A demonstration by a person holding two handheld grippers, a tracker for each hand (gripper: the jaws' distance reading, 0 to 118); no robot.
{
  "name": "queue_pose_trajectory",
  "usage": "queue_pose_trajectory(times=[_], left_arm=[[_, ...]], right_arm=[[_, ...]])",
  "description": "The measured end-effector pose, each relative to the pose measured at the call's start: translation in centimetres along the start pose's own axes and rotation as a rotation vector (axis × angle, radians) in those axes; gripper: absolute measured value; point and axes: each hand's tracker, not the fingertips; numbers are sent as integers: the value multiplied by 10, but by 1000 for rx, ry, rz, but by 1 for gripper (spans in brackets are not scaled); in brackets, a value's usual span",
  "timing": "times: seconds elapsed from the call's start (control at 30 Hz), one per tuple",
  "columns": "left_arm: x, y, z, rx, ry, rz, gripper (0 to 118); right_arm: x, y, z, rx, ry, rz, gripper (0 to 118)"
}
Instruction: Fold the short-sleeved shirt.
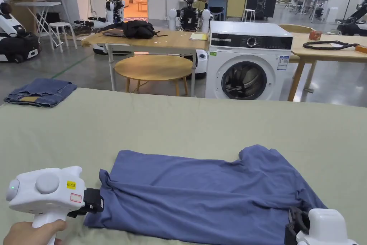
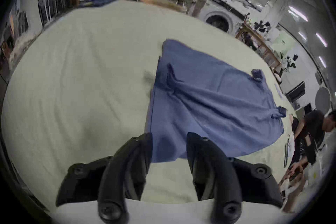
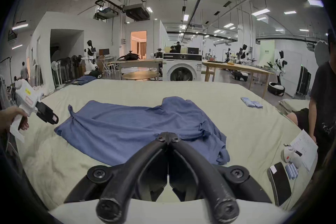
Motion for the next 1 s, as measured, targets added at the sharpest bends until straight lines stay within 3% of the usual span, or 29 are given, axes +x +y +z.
queue_pose_trajectory(times=[0.03, 0.17, 0.23, 0.3, 0.37, 0.43, 0.47, 0.73, 0.87, 0.9, 1.0], left_arm=[[8, -3, -4, -35, 29, -4, 62], [7, -8, -49, -210, 98, -36, 60], [17, -13, -45, -141, 131, -109, 58], [25, -17, -40, -125, 167, -71, 44], [29, -21, -38, -96, 164, -153, 22], [22, -17, -35, -90, 139, -142, 17], [18, -17, -32, -81, 98, -123, 3], [5, -32, -7, -5, 34, -141, 0], [13, -42, 8, 17, 27, -158, 0], [13, -43, 11, 25, 23, -159, 0], [14, -46, 17, 39, 10, -148, 0]], right_arm=[[2, -1, 0, -5, -2, 2, 0], [9, -7, -2, -28, -12, 2, 0], [12, -9, -1, -37, -17, 1, 0], [15, -11, -1, -44, -22, -4, 0], [17, -12, 0, -51, -18, -15, 0], [19, -13, 0, -62, -20, -17, 0], [19, -14, -1, -66, -21, -16, 0], [43, -10, -13, -114, -63, -33, 0], [75, 0, -42, -253, -114, -60, 1], [84, 3, -51, -282, -118, -72, 9], [108, 4, -86, -416, -117, -54, 60]])
